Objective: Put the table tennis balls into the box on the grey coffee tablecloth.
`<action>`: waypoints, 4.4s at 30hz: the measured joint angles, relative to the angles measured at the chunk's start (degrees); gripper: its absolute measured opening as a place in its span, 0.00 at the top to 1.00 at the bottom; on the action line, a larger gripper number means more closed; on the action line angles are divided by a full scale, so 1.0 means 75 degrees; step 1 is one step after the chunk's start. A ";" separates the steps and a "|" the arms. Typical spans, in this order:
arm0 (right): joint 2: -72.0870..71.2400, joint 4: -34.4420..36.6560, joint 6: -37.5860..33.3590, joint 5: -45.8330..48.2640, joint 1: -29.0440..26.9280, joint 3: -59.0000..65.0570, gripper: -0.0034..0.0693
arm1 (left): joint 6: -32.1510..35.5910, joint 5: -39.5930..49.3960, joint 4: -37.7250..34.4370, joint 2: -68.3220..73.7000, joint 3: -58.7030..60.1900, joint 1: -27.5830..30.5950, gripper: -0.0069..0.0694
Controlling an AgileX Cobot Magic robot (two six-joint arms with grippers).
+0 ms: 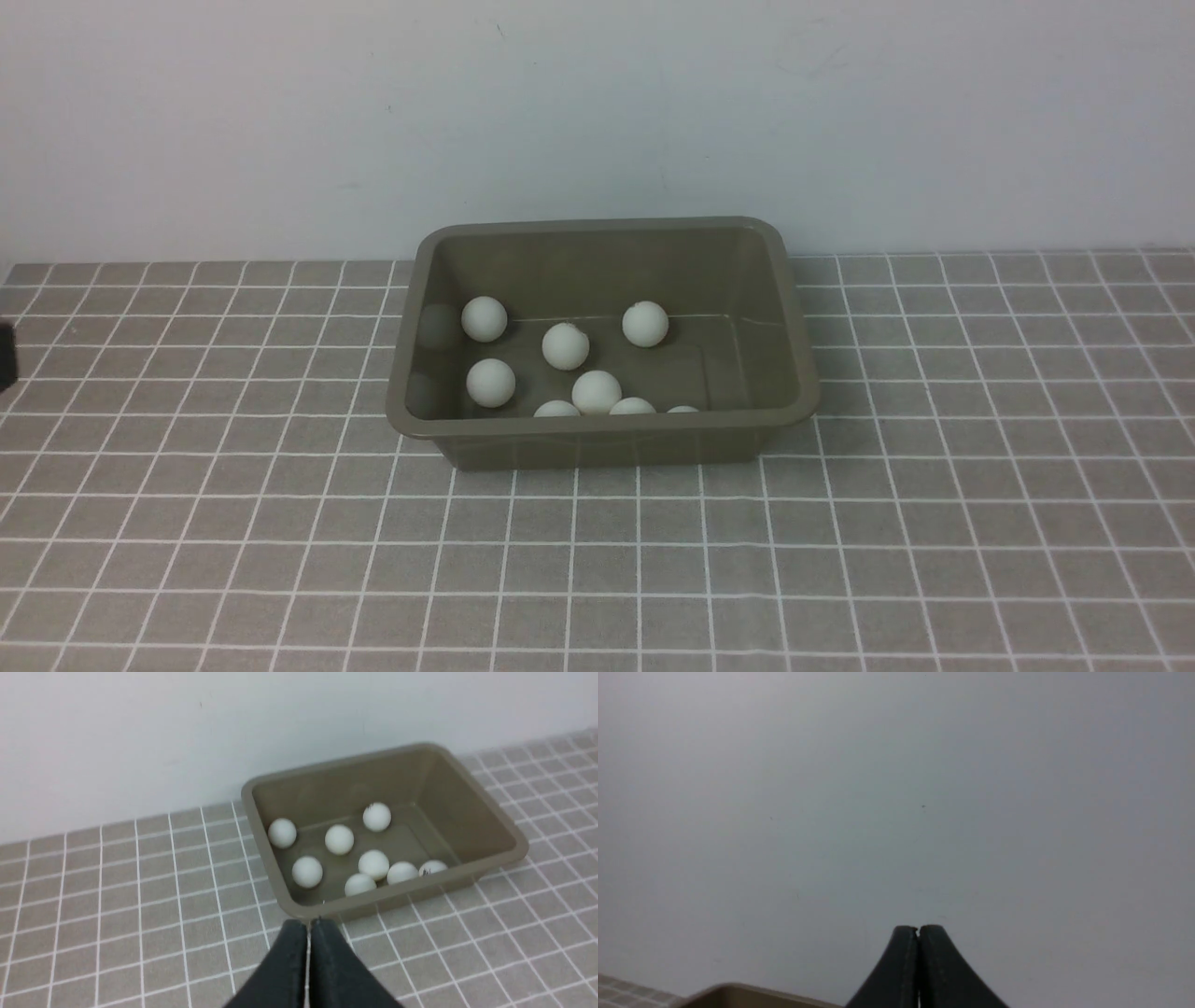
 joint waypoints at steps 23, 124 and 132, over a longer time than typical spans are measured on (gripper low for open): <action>0.0000 -0.0066 0.0655 0.0925 0.0000 0.0000 0.97 | -0.0153 0.0926 -0.0155 -0.3208 0.1150 0.0000 0.92; 0.0000 -0.0141 0.0676 0.1540 -0.2175 0.2409 0.97 | 0.1064 -0.3063 0.0025 -0.4137 0.6767 0.2049 0.92; 0.0000 -0.0141 0.0676 0.1540 -0.2175 0.2409 0.97 | 0.1064 -0.3063 0.0025 -0.4137 0.6767 0.2049 0.92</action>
